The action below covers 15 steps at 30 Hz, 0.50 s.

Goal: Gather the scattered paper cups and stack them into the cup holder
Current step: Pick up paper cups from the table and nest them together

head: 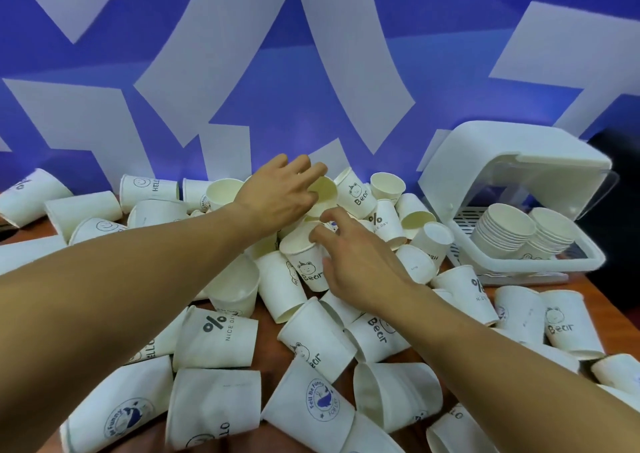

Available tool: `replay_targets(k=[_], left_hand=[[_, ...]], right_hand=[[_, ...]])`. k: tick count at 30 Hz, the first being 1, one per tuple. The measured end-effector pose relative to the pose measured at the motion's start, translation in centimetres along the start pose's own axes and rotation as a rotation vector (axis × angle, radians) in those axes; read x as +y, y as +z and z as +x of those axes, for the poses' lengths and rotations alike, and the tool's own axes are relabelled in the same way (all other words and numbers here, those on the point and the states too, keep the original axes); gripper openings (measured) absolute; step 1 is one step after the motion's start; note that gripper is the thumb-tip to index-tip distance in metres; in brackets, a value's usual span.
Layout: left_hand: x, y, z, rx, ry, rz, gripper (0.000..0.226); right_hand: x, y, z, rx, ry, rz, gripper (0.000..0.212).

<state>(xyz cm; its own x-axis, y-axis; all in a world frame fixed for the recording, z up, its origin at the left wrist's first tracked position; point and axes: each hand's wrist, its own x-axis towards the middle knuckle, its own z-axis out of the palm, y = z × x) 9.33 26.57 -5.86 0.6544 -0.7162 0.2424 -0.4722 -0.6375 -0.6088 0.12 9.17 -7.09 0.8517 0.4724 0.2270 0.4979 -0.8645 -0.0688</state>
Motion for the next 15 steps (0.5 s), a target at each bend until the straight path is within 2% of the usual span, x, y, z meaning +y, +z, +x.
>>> replay_targets(k=[6,15], left_hand=[[-0.6,0.2,0.7,0.013,0.012,0.044,0.016],[-3.1,-3.6,-0.7,0.174,-0.110,-0.057,0.011]], right_hand=[[0.5,-0.3,-0.2,0.016,-0.002,-0.007,0.020],[0.5,-4.1,-1.0,0.149,0.040,0.013,0.019]])
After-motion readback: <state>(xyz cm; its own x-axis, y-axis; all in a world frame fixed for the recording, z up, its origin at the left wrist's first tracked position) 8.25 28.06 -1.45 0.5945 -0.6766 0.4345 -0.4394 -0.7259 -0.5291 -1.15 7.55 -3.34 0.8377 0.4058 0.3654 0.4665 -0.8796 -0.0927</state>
